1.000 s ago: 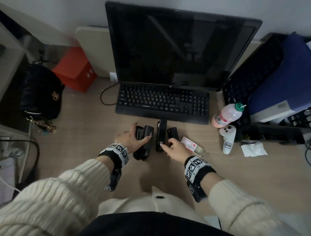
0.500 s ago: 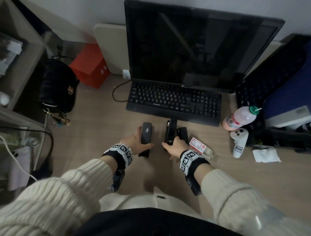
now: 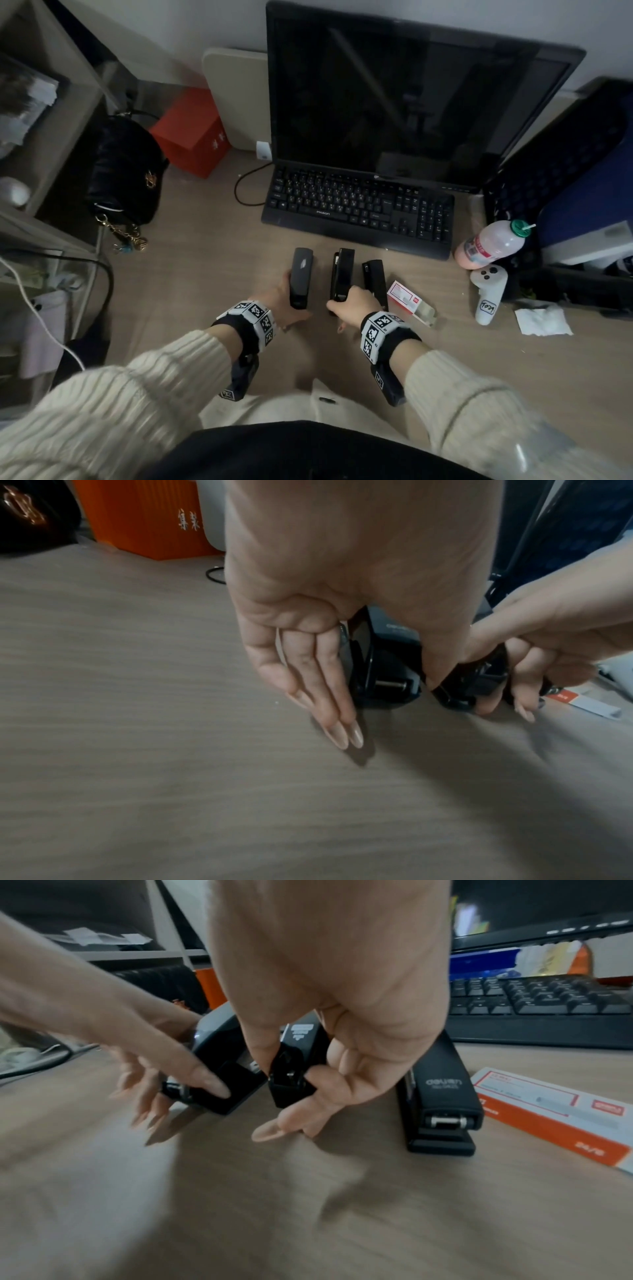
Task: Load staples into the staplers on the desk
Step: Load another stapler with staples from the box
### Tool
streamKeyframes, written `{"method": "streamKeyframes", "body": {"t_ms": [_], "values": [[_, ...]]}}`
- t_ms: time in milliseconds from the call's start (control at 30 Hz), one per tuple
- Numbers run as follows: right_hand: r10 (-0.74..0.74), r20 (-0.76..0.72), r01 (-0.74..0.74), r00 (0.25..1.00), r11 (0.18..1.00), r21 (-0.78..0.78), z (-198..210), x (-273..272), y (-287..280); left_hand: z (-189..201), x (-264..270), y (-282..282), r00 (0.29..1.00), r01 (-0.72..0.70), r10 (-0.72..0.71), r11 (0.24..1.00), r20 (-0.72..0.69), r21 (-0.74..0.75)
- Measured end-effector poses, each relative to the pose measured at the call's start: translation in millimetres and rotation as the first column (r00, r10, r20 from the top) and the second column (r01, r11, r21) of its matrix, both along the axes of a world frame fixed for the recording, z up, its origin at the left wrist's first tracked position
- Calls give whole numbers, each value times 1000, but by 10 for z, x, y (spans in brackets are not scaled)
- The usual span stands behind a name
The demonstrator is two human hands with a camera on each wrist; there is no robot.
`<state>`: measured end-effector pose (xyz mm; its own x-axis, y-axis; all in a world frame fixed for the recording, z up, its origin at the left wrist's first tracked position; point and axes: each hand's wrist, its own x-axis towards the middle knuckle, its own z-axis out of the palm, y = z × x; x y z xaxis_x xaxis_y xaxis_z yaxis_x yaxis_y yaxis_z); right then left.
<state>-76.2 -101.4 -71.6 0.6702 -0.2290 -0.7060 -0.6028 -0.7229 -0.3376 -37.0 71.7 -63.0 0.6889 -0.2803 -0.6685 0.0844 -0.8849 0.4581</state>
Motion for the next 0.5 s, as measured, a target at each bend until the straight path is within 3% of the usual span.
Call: {"method": "streamKeyframes", "body": {"t_ms": [167, 267, 500], "values": [[52, -16, -49, 999, 990, 133, -31, -18, 117, 58, 67, -40, 999, 12, -12, 1000, -35, -22], [80, -1, -79, 997, 986, 148, -36, -13, 167, 48, 55, -55, 999, 23, -25, 997, -32, -73], [135, -10, -131, 991, 975, 177, -62, -6, 134, 4, 90, -109, 992, 105, -106, 994, -62, -18]]}}
